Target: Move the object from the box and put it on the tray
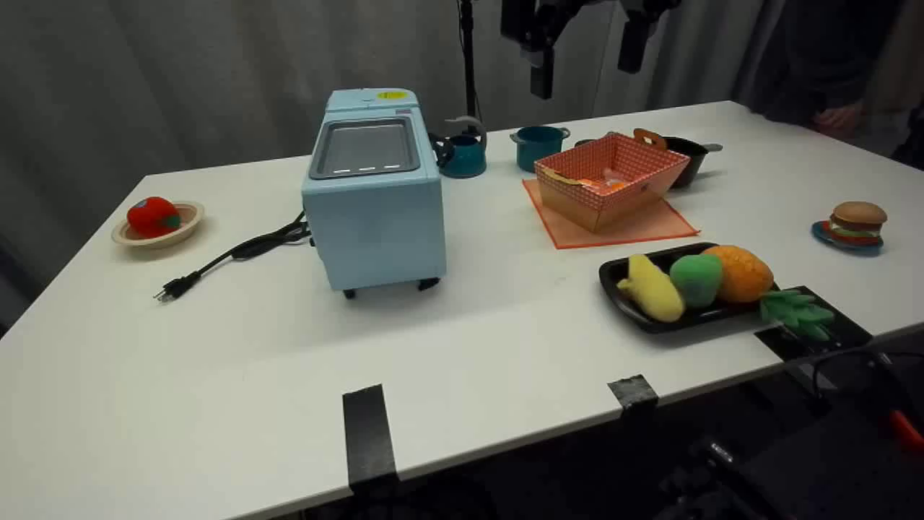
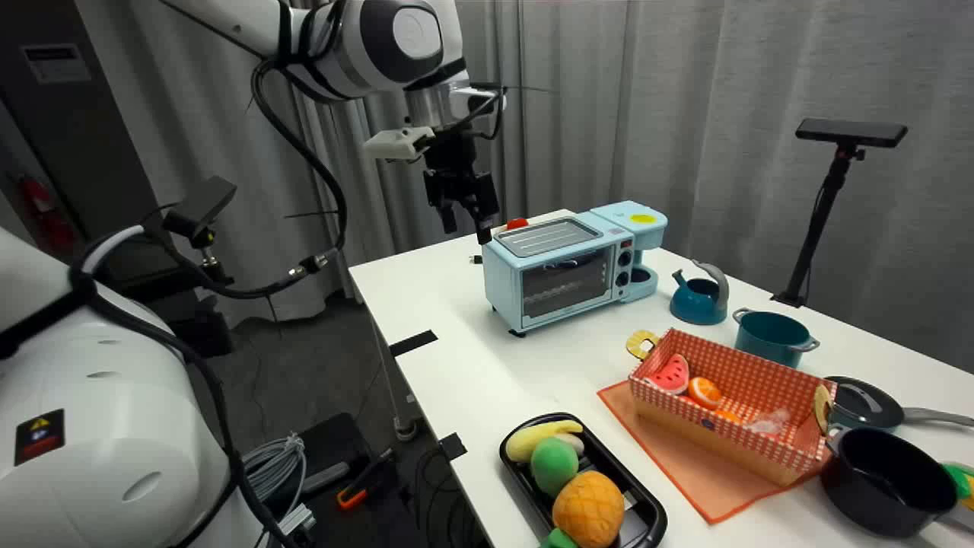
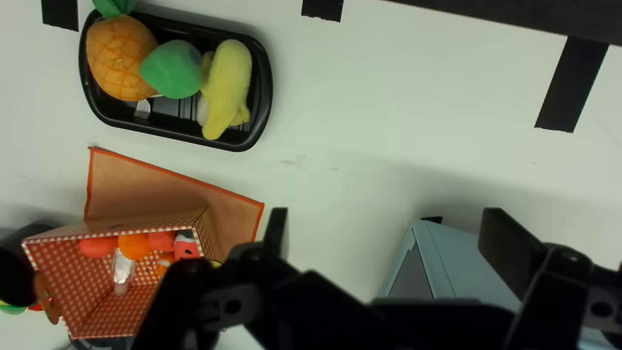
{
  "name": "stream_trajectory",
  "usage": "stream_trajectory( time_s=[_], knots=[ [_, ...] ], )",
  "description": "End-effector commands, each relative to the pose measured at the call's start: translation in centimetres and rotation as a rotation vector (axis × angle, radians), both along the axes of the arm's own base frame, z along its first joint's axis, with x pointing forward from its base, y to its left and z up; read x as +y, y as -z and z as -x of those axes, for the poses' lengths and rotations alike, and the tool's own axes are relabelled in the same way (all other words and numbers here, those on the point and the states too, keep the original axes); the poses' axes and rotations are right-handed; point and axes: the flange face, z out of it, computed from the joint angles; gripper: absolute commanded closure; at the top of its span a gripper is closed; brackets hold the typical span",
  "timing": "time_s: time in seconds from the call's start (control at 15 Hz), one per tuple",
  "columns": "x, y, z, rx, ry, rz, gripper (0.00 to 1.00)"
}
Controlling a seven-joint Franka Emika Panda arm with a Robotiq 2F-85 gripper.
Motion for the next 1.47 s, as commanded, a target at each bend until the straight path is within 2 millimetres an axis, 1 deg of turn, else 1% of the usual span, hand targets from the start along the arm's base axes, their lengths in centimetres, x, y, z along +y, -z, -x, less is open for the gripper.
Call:
stream_trajectory(
  time_s=[0.0,1.0,1.2,1.4],
  knots=[
    [0.0,0.0,0.0,0.002,0.000,0.001,0.00],
    [-0.1,0.1,-0.2,0.004,-0.002,0.001,0.00],
    [-1.1,0.2,-1.0,0.011,0.001,-0.003,0.00],
    [-3.4,0.2,-2.4,0.019,-0.005,0.013,0.00]
  ],
)
